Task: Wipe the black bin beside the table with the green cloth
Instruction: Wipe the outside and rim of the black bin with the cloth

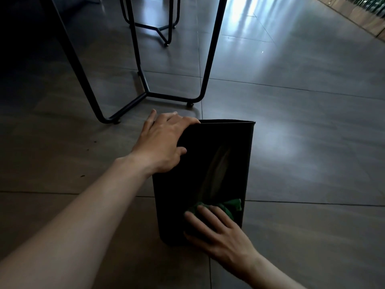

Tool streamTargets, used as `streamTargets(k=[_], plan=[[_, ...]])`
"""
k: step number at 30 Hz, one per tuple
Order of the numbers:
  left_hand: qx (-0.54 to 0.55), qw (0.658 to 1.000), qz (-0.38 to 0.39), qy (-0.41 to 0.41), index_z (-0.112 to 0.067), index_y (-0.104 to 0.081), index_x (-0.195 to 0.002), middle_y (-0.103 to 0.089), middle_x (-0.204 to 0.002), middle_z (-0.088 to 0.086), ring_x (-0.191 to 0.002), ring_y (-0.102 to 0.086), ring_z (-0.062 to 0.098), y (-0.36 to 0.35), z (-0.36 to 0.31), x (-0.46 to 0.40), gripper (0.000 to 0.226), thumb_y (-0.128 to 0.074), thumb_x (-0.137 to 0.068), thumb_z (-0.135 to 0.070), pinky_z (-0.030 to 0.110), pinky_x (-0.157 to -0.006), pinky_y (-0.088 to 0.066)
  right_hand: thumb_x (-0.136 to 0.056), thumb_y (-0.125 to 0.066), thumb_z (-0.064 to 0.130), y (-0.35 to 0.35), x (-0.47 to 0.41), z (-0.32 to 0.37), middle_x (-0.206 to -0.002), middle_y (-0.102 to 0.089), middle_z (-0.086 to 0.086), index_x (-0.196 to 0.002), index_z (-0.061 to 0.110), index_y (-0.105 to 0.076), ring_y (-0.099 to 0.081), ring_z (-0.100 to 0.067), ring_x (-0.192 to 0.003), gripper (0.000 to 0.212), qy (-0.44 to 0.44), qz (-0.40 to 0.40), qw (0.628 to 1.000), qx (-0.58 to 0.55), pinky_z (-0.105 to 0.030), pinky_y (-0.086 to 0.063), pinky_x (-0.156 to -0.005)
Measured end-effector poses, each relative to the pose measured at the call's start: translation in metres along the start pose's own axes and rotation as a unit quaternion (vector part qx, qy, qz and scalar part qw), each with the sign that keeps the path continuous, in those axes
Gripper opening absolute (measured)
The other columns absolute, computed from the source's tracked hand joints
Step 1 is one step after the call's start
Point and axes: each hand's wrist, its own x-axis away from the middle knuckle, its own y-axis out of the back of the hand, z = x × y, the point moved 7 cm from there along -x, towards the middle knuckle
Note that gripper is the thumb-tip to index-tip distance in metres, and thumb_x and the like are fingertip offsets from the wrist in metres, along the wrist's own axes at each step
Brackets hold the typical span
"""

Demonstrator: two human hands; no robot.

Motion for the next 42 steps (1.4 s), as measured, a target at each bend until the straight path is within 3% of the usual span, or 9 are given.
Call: streamTargets(k=[3,8,10,15,20,24,30,35,42], plan=[[0.001,1.0,-0.001,0.005,-0.045,-0.037,-0.146,-0.047,-0.154,-0.01,-0.156,-0.019,0.015,0.001,0.001,-0.002,0.07,-0.072,-0.089,-0.024,0.05,-0.128,0.003,-0.091,-0.058,0.023,0.02,-0.002,-0.032,-0.153,-0.05,-0.012,-0.129,0.034,-0.068,-0.05,-0.037,-0.129,0.04,-0.027,-0.022,0.999,-0.003,-0.049,-0.058,-0.097],[0.002,1.0,0.006,0.004,-0.045,-0.037,-0.146,-0.048,-0.153,-0.01,-0.156,-0.019,0.016,0.001,0.001,-0.005,0.07,-0.072,-0.089,-0.024,0.05,-0.128,0.002,-0.09,-0.07,0.014,0.089,-0.048,-0.154,-0.143,-0.052,-0.02,-0.137,0.021,-0.062,-0.048,-0.043,-0.123,0.048,-0.343,-0.203,0.916,-0.056,-0.052,-0.045,-0.095],[0.001,1.0,0.003,0.01,-0.044,-0.037,-0.147,-0.049,-0.152,-0.009,-0.156,-0.02,0.016,0.002,0.004,-0.004,0.071,-0.072,-0.088,-0.024,0.05,-0.128,0.001,-0.088,-0.07,0.016,0.092,-0.064,-0.16,-0.144,-0.051,-0.018,-0.14,0.019,-0.054,-0.047,-0.041,-0.123,0.054,-0.38,-0.219,0.896,-0.062,-0.051,-0.044,-0.095],[0.003,1.0,-0.007,0.022,-0.043,-0.037,-0.148,-0.048,-0.153,-0.009,-0.155,-0.021,0.016,0.001,0.008,-0.004,0.07,-0.071,-0.089,-0.025,0.049,-0.128,0.0,-0.087,-0.053,0.027,0.033,-0.034,-0.043,-0.149,-0.058,-0.012,-0.13,0.027,-0.05,-0.048,-0.04,-0.126,0.043,-0.138,-0.058,0.988,-0.029,-0.052,-0.057,-0.097],[0.004,1.0,-0.015,0.017,-0.043,-0.037,-0.147,-0.049,-0.153,-0.008,-0.155,-0.021,0.016,-0.002,0.008,-0.005,0.07,-0.071,-0.089,-0.026,0.048,-0.128,0.0,-0.088,-0.058,0.017,0.029,0.003,-0.027,-0.142,-0.059,-0.014,-0.114,0.024,-0.062,-0.064,-0.037,-0.112,0.026,-0.058,0.019,0.993,-0.103,-0.043,-0.059,-0.087],[0.006,1.0,-0.016,0.015,-0.045,-0.036,-0.146,-0.049,-0.152,-0.009,-0.155,-0.022,0.015,-0.001,0.01,-0.005,0.07,-0.071,-0.088,-0.027,0.048,-0.128,0.0,-0.082,-0.064,0.008,0.08,-0.032,-0.115,-0.126,-0.047,-0.014,-0.119,0.02,-0.071,-0.06,-0.038,-0.101,0.039,-0.239,-0.044,0.946,-0.215,-0.041,-0.06,-0.075],[0.013,1.0,-0.022,0.003,-0.045,-0.037,-0.146,-0.049,-0.151,-0.009,-0.154,-0.023,0.014,-0.001,0.008,-0.003,0.071,-0.071,-0.087,-0.026,0.049,-0.128,-0.003,-0.069,-0.088,0.007,0.129,-0.061,-0.212,-0.105,-0.066,0.001,-0.119,0.018,-0.06,-0.065,-0.022,-0.093,0.058,-0.455,-0.267,0.807,-0.265,-0.039,-0.058,-0.081],[0.009,0.999,-0.033,-0.009,-0.042,-0.038,-0.147,-0.05,-0.151,-0.009,-0.152,-0.026,0.014,0.0,0.006,0.001,0.071,-0.071,-0.086,-0.024,0.046,-0.128,-0.004,-0.092,-0.075,0.018,0.093,-0.074,-0.138,-0.144,-0.059,-0.016,-0.134,0.009,-0.066,-0.05,-0.036,-0.139,0.044,-0.346,-0.251,0.895,-0.126,-0.046,-0.045,-0.109],[0.008,0.999,-0.04,-0.005,-0.043,-0.039,-0.145,-0.052,-0.149,-0.009,-0.151,-0.029,0.014,-0.002,0.002,0.0,0.071,-0.073,-0.086,-0.026,0.046,-0.129,-0.001,-0.111,-0.038,0.018,0.011,0.002,-0.02,-0.159,-0.042,-0.009,-0.15,0.022,-0.05,-0.033,-0.034,-0.151,0.041,-0.068,-0.06,0.996,-0.023,-0.045,-0.048,-0.106]])
